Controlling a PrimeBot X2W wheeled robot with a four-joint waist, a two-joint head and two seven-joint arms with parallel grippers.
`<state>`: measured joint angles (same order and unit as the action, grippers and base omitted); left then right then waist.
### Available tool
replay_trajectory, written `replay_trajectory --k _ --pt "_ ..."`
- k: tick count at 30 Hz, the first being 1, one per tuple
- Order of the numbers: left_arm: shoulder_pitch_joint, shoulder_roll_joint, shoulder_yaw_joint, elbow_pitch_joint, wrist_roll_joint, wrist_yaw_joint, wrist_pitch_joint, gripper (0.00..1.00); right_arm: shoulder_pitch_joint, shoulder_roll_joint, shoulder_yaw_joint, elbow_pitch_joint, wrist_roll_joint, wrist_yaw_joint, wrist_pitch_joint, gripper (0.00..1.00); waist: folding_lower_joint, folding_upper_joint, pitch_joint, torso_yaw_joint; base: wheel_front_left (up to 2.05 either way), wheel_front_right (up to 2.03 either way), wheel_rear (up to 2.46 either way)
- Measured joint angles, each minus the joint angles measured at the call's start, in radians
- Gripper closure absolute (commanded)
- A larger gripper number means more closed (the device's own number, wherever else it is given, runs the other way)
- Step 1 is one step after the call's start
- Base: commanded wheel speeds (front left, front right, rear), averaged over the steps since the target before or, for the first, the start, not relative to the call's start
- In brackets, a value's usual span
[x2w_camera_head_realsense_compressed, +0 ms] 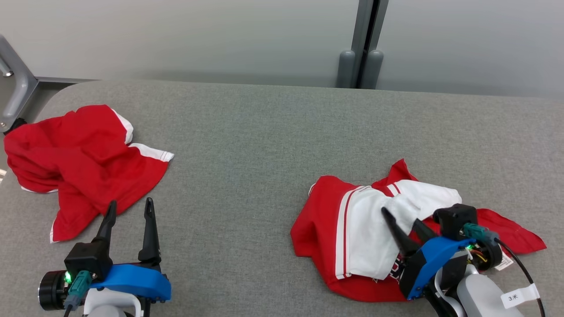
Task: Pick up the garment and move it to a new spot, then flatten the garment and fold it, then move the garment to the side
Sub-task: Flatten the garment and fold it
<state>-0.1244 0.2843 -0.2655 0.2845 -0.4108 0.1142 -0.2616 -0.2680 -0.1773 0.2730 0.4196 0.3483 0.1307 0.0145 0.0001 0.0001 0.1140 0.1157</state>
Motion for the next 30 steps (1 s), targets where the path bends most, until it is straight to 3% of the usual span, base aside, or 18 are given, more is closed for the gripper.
replay_trajectory --k 5,10,15,21,27,29,30 --pt "0.001 -0.003 0.003 0.004 0.006 -0.002 0.0 0.0 -0.027 0.0 0.035 -0.019 0.007 0.0 -0.069 1.0 -0.0001 0.0 -0.01 -0.004 0.0 0.0 0.0" --pt "-0.003 -0.003 0.004 0.009 0.007 -0.008 0.0 0.0 -0.091 0.053 0.116 -0.034 0.02 0.0 -0.104 1.0 -0.0001 0.0 -0.021 0.004 0.0 0.0 0.0" --pt "-0.002 0.0 0.004 0.015 0.007 -0.009 0.0 0.0 -0.14 0.115 0.364 -0.036 0.066 0.0 -0.104 1.0 -0.0001 0.0 -0.037 0.022 0.0 0.0 0.0" --pt "-0.001 0.002 -0.003 0.022 0.007 -0.009 0.0 0.0 -0.161 0.127 0.707 -0.071 0.195 0.0 -0.104 1.0 -0.0001 0.0 -0.051 0.053 0.0 0.0 0.0" --pt "-0.001 0.005 -0.006 0.025 0.006 -0.009 0.0 0.0 -0.18 0.128 0.927 -0.041 0.321 0.0 -0.093 1.0 -0.0002 0.0 -0.052 0.071 0.0 0.0 0.0" --pt "0.0 0.005 -0.006 0.026 0.006 -0.009 0.0 0.0 -0.185 0.128 0.943 -0.013 0.336 0.0 -0.106 0.0 -0.0001 0.0 -0.052 0.073 0.0 0.0 0.0" --pt "0.0 0.005 -0.006 0.025 0.005 -0.007 0.0 0.0 -0.195 0.128 0.945 0.002 0.341 0.0 -0.116 0.0 -0.0002 0.0 -0.053 0.071 0.0 0.0 0.0"
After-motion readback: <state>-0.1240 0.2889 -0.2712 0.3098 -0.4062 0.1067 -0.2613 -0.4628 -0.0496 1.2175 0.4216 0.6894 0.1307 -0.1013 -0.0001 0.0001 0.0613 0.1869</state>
